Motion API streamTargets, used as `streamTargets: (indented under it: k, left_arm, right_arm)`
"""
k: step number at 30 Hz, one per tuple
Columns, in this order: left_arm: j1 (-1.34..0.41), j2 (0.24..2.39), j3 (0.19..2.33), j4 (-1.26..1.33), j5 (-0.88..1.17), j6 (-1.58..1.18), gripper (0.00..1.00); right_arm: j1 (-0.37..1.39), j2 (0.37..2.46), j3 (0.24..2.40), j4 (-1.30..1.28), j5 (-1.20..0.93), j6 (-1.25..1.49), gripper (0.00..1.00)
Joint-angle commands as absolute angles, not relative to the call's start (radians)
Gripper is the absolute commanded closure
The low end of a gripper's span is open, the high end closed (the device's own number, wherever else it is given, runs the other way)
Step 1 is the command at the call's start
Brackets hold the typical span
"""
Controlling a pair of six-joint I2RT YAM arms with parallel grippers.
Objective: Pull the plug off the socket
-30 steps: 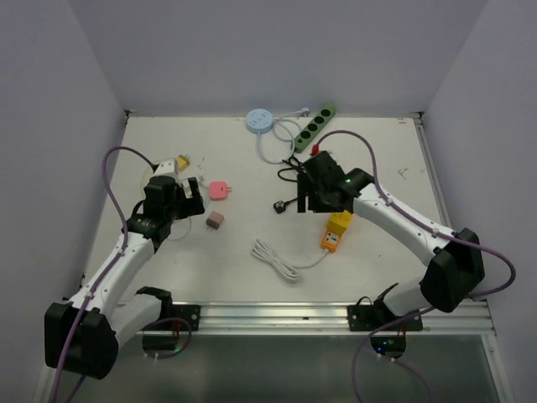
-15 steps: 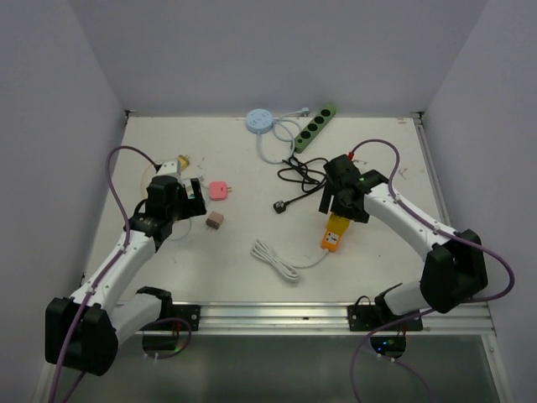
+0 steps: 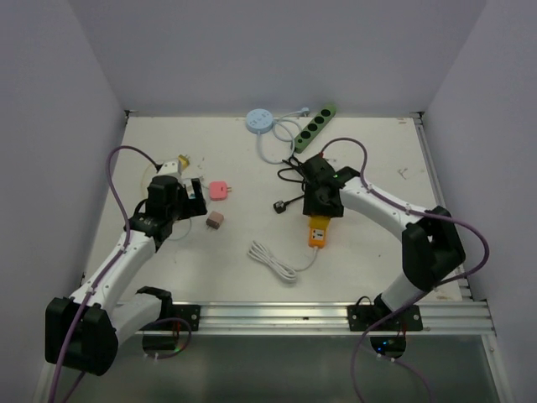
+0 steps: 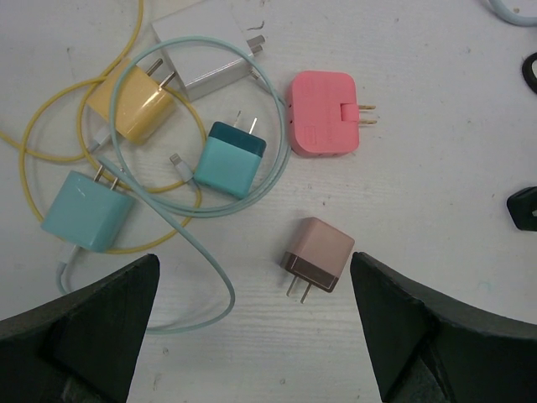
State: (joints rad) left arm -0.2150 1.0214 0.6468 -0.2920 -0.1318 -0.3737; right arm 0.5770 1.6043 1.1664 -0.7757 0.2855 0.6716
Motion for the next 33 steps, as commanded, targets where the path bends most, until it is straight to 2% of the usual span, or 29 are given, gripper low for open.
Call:
streamTargets:
  k: [1, 3, 6, 9, 12, 14, 16, 19, 23, 28, 33]
  left_arm:
    - [-0.221, 1.022, 0.655, -0.236, -0.117, -0.353, 0.01]
    - [-0.219, 1.022, 0.653, -0.238, -0.112, -0.351, 0.01]
    - [-0.221, 1.019, 0.649, -0.239, -0.104, -0.359, 0.00]
    - [-0.239, 1.011, 0.650, -0.256, -0.095, -0.383, 0.00]
    - [-0.277, 1.017, 0.682, -0.304, -0.106, -0.428, 0.00]
    - [-0.304, 1.029, 0.725, -0.353, -0.107, -0.455, 0.00]
    - [-0.347, 1.055, 0.761, -0.402, -0.112, -0.512, 0.00]
    - [-0.399, 1.100, 0.827, -0.452, -0.100, -0.590, 0.00]
    - [-0.472, 1.178, 0.964, -0.540, -0.121, -0.676, 0.01]
    - [-0.590, 1.305, 1.104, -0.633, -0.212, -0.794, 0.02]
    - [-0.713, 1.486, 1.251, -0.704, -0.258, -0.871, 0.04]
  right_arm:
    - [0.701, 1.713, 1.247, -0.722, 0.134, 0.626, 0.89]
    - [0.757, 1.761, 1.276, -0.723, 0.120, 0.627, 0.89]
    - [0.814, 1.802, 1.324, -0.726, 0.129, 0.635, 0.78]
    - [0.837, 1.812, 1.361, -0.715, 0.120, 0.635, 0.39]
    - [0.842, 1.806, 1.411, -0.698, 0.081, 0.624, 0.21]
    - [0.842, 1.780, 1.431, -0.690, 0.069, 0.624, 0.14]
    - [0.844, 1.738, 1.456, -0.674, 0.060, 0.624, 0.03]
    - [0.842, 1.698, 1.488, -0.666, 0.043, 0.612, 0.01]
    - [0.815, 1.593, 1.467, -0.684, 0.194, 0.633, 0.01]
    - [0.618, 1.445, 1.246, -0.634, 0.195, 0.732, 0.01]
    - [0.528, 1.347, 1.077, -0.578, 0.199, 0.730, 0.01]
